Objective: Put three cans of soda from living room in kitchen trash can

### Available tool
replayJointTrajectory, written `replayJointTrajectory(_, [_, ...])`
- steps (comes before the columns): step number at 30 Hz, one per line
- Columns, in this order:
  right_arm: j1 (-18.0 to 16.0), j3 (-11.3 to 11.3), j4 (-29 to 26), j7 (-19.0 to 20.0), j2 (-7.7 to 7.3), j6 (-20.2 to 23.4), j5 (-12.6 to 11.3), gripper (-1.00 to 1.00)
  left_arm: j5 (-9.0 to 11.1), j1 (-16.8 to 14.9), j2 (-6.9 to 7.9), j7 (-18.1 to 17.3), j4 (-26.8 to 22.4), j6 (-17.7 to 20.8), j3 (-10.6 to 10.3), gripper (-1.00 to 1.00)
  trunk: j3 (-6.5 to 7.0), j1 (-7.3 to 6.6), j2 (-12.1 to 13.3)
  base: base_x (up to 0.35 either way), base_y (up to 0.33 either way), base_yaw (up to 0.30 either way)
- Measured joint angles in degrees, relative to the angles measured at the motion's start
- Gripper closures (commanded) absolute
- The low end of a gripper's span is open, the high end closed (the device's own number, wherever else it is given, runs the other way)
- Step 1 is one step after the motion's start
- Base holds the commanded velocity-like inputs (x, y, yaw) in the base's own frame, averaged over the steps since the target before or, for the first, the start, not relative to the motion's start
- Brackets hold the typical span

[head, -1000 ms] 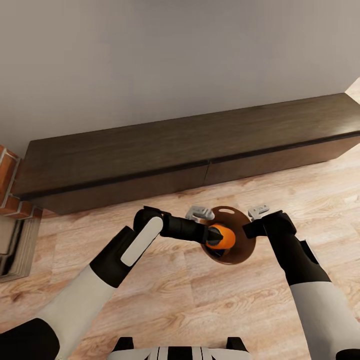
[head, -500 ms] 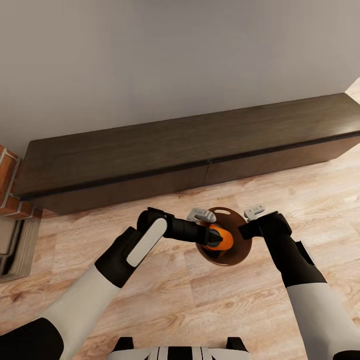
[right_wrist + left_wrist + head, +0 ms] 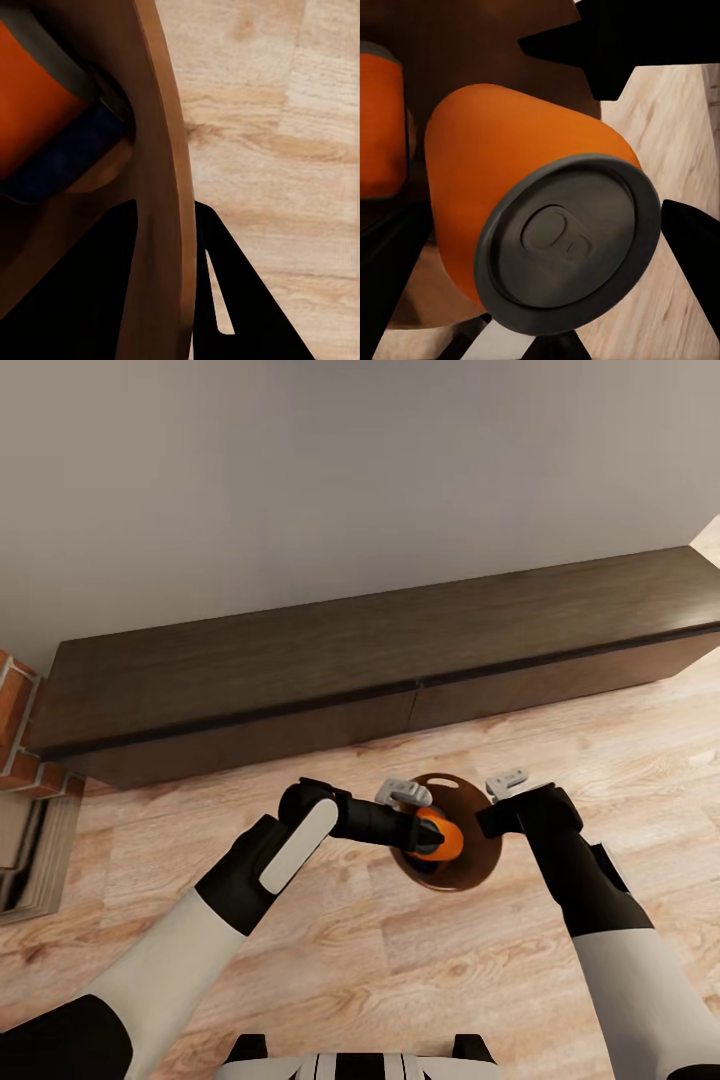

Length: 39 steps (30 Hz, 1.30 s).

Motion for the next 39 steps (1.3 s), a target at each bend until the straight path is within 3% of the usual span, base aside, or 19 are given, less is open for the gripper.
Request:
replayJointTrajectory(6, [0.1,0.4,-0.5,0.0,0.19,0.0,0.0,1.0,-0.6,0.0,-0.09,0.0,0.8,-0.3,0.0,1.0,0.0,0.0,0.0,0.0,0.0,0.0])
replayJointTrajectory(19, [0.2,0.6,-1.3,0.0,2.28,0.0,-0.1,1.0,-0.7,0.0,-0.21,0.0,2.1,-0.4,0.0,1.0,0.0,0.0,0.0,0.0,0.0,0.0])
replayJointTrajectory(24, [0.2,1.3,-1.7,-0.1,2.42,-0.2,0.7,1.0,-0.7,0.0,-0.21,0.0,2.1,-0.4,0.0,1.0,0.0,0.0,0.0,0.0,0.0,0.0])
replayJointTrajectory(28, [0.3,1.8,-2.7,0.0,2.45,0.1,-0.2,1.0,-0.7,0.0,-0.21,0.0,2.2,-0.4,0.0,1.0,0.0,0.0,0.0,0.0,0.0,0.0])
replayJointTrajectory(39, [0.6,1.9,-4.2,0.0,2.45,0.0,0.0,1.0,-0.8,0.0,-0.14,0.0,2.6,-0.4,0.0,1.0,0.0,0.0,0.0,0.0,0.0,0.0])
